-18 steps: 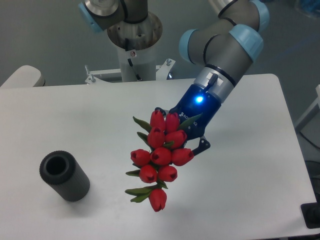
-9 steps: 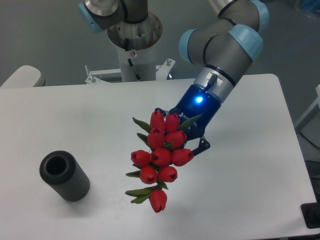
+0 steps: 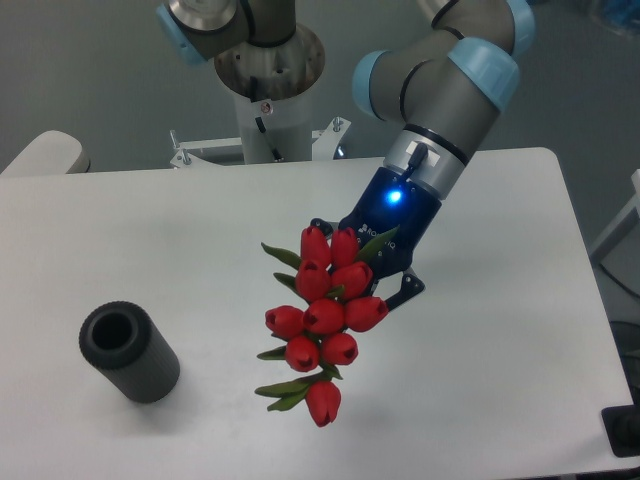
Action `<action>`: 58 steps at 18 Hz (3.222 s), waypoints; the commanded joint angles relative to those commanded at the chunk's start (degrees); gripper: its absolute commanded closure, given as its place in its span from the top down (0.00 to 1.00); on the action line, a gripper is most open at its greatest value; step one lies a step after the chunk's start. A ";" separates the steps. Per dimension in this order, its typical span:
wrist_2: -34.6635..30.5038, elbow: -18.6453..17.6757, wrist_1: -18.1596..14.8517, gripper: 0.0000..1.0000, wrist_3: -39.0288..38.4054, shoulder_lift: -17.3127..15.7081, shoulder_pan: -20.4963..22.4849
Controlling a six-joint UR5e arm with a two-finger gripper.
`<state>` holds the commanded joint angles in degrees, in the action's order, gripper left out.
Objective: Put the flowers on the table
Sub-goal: 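Lower the held red tulips down onto the white table surface, then open the gripper to release the tulip stems on the table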
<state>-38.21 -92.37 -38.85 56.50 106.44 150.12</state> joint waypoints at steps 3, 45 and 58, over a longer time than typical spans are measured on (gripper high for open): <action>-4.75 -0.70 -0.09 0.38 2.20 -0.53 -1.93; -56.45 -21.53 -0.62 0.42 20.75 1.05 -17.40; -56.71 -15.04 -0.79 0.96 20.93 -1.58 -16.53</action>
<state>-94.92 -107.42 -39.64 77.43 104.86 133.59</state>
